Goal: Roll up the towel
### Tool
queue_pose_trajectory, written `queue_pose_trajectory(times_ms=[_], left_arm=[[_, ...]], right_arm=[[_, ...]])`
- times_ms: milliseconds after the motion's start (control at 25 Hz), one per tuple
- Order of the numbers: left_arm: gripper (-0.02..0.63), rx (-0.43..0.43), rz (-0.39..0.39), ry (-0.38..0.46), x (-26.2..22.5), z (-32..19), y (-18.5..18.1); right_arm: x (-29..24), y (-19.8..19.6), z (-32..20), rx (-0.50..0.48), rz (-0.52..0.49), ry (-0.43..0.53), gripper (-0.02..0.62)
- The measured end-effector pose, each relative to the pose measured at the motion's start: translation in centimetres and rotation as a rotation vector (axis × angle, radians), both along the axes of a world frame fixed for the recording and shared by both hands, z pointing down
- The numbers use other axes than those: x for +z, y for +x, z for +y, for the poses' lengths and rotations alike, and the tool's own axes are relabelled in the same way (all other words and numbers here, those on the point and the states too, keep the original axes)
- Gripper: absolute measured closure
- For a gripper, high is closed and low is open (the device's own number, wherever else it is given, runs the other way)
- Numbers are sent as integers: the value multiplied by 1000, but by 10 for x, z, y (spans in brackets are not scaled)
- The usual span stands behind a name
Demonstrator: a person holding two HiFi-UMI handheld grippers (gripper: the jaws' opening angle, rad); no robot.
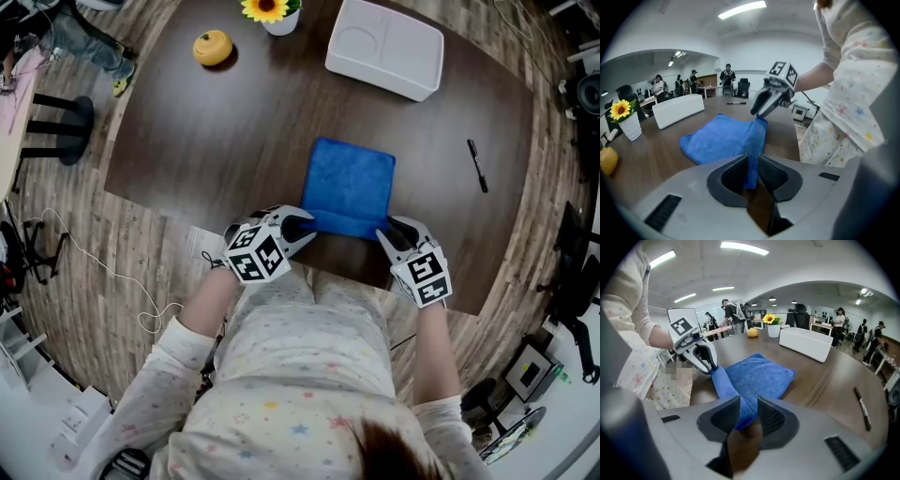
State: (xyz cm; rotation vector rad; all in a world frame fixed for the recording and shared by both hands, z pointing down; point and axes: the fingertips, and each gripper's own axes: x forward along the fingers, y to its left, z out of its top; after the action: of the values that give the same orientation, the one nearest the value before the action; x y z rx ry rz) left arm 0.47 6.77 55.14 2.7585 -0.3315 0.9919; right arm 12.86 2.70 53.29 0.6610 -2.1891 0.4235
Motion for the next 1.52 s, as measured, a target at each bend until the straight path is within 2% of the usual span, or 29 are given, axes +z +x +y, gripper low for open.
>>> queue_pose_trajectory(times_ms=[120, 280, 560, 640, 720, 800, 920, 1200, 1520], left_arm=[[523, -21, -40, -8, 14, -3, 2], [500, -55, -41, -20, 17, -8, 2], [437, -14, -94, 31, 23, -3, 2], [437, -7, -129, 74, 27, -7, 1], [446, -8, -157, 119, 30, -14, 1], [500, -9, -161, 141, 27, -17, 2], [529, 17, -134, 114, 21, -6, 6], [531, 94, -109, 14, 21, 41, 10], [526, 69, -87, -66, 22, 49, 11]], right_arm=[[-11, -6, 4, 0, -34, 12, 480], [-11, -17, 22, -78, -46, 4, 483], [35, -15, 31, -227, 154, 72, 414], [36, -15, 22, -238, 198, 124, 419], [35, -14, 16, -237, 222, 162, 481], [33, -11, 18, -239, 212, 160, 510], [30, -6, 32, -257, 179, 116, 520], [32, -3, 74, -346, 150, 5, 520], [32, 0, 82, -347, 105, -60, 501]])
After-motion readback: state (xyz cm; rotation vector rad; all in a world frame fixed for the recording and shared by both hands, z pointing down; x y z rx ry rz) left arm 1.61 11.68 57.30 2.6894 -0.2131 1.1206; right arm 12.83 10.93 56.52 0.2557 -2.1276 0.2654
